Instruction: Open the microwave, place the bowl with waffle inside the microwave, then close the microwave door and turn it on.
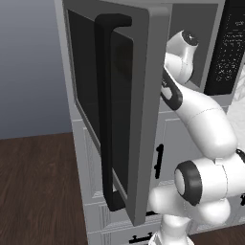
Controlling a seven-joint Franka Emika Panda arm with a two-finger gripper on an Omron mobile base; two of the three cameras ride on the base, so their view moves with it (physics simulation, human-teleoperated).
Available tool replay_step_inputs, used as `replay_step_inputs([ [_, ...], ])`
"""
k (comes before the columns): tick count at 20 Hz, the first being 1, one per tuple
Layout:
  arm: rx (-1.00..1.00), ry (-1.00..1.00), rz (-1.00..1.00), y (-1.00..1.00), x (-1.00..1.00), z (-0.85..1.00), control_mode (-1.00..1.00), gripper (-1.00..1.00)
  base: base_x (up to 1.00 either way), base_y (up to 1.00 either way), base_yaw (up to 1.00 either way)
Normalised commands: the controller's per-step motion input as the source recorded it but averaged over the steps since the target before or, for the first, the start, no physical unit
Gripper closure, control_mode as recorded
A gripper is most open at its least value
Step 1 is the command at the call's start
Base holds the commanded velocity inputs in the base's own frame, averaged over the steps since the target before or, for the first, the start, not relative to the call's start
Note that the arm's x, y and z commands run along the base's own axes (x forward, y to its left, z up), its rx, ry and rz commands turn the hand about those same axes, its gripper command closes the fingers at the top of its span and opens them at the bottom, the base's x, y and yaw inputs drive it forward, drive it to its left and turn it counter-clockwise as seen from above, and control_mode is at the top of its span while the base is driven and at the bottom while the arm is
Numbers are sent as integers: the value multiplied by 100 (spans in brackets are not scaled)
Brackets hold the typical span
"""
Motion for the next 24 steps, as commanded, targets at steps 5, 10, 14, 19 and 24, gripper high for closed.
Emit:
replay_step_inputs([
  [5,11,-2,0,-10,0,-17,-100,-100,0,0,0],
  [10,12,-19,0,-1,-10,-3,-100,-100,0,0,0],
  [14,6,-5,0,0,-2,0,-100,-100,0,0,0],
  [19,2,-4,0,-12,-63,16,-100,-100,0,0,0],
  [24,0,-7,6,-15,-88,56,-100,-100,0,0,0],
])
